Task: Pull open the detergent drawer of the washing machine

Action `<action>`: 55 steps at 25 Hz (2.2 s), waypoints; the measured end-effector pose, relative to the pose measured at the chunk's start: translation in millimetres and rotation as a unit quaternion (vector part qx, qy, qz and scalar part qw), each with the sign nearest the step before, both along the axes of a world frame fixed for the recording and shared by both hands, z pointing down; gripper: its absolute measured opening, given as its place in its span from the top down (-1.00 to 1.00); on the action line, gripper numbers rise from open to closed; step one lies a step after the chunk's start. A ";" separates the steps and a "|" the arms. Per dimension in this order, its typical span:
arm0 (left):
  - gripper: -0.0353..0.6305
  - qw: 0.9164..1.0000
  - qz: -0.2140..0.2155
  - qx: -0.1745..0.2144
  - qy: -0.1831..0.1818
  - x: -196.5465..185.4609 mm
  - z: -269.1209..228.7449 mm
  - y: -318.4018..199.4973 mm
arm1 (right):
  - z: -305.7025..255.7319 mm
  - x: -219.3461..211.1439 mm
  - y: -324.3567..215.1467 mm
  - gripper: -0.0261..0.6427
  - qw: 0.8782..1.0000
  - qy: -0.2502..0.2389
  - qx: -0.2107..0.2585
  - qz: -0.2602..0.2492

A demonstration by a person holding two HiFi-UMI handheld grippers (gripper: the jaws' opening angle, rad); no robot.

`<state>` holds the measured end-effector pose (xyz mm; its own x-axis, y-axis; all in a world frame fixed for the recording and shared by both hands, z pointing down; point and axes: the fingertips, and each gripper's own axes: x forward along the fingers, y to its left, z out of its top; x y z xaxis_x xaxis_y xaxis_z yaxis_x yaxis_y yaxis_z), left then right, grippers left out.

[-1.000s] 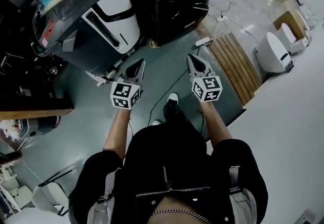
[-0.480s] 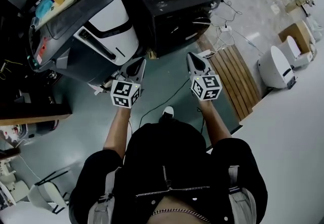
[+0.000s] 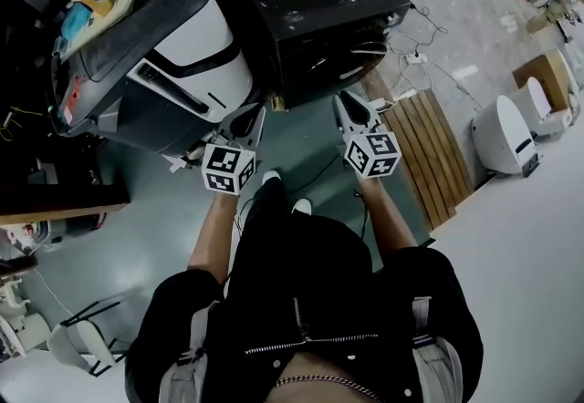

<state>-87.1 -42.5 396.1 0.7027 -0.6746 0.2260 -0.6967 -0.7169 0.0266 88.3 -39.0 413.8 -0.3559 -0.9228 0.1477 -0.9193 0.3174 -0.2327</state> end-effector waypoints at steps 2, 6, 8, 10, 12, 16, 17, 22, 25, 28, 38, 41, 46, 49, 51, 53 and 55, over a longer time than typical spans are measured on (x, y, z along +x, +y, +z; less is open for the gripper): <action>0.83 1.000 0.002 -0.002 0.000 4.9 2.5 -11.4 | 5.9 -0.1 -10.4 0.69 1.000 0.003 -0.008 -0.005; 0.83 1.000 0.013 -0.009 0.000 18.6 10.8 -36.5 | 17.3 3.2 -30.3 0.72 1.000 0.014 -0.022 -0.008; 0.83 1.000 0.020 -0.013 0.000 24.8 15.5 -52.1 | 20.2 4.4 -42.9 0.84 1.000 0.014 -0.024 -0.009; 0.83 0.999 0.027 -0.017 -0.001 30.5 20.2 -69.8 | 22.5 6.5 -56.7 0.93 0.999 0.020 -0.025 -0.004; 0.83 0.999 0.034 -0.023 -0.001 35.6 25.1 -88.9 | 24.3 9.3 -71.4 0.94 0.999 0.026 -0.026 0.004; 0.83 0.998 0.051 -0.033 -0.002 46.4 36.2 -125.3 | 32.3 14.2 -100.3 0.93 0.999 0.027 -0.036 0.017; 0.83 0.998 0.055 -0.035 -0.003 49.2 39.4 -133.7 | 35.6 15.2 -107.4 0.93 0.999 0.027 -0.040 0.020; 0.83 0.996 0.077 -0.047 -0.006 60.5 59.6 -164.1 | 57.4 14.8 -132.4 0.92 0.997 0.011 -0.069 0.029; 0.83 0.994 0.088 -0.056 -0.010 66.3 71.8 -177.9 | 74.3 13.4 -145.2 0.92 0.996 -0.010 -0.088 0.031; 0.83 0.993 0.098 -0.062 -0.012 71.6 82.0 -190.0 | 96.6 15.3 -159.6 0.92 0.993 -0.038 -0.107 0.037; 0.83 0.990 0.104 -0.095 -0.012 69.8 111.5 -205.2 | 163.9 25.5 -204.1 0.52 0.965 -0.206 -0.156 0.050; 0.83 0.989 0.097 -0.106 -0.014 61.9 120.3 -209.9 | 171.0 26.3 -215.7 0.27 0.939 -0.308 -0.147 0.037; 0.83 0.990 0.083 -0.116 -0.020 47.7 129.8 -222.1 | 173.2 22.9 -228.7 0.06 0.898 -0.420 -0.132 0.007; 0.83 0.989 0.077 -0.121 -0.024 41.0 134.8 -227.8 | 184.8 23.7 -229.0 -0.05 0.877 -0.459 -0.137 0.019; 0.83 0.989 0.074 -0.124 -0.026 37.5 138.4 -229.2 | 189.9 24.0 -228.2 -0.03 0.860 -0.491 -0.136 0.019; 0.83 0.989 0.071 -0.128 -0.028 34.9 142.1 -229.2 | 194.1 28.9 -229.3 -0.01 0.841 -0.526 -0.124 0.024; 0.83 0.988 0.068 -0.134 -0.028 32.3 146.4 -228.1 | 199.4 36.9 -232.7 0.08 0.825 -0.554 -0.105 0.035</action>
<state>-54.9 -270.5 542.5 0.7641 -0.4853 0.4251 -0.6003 -0.7762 0.1927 125.1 -271.7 613.3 -0.3278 -0.9419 -0.0735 -0.1184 0.1181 -0.9859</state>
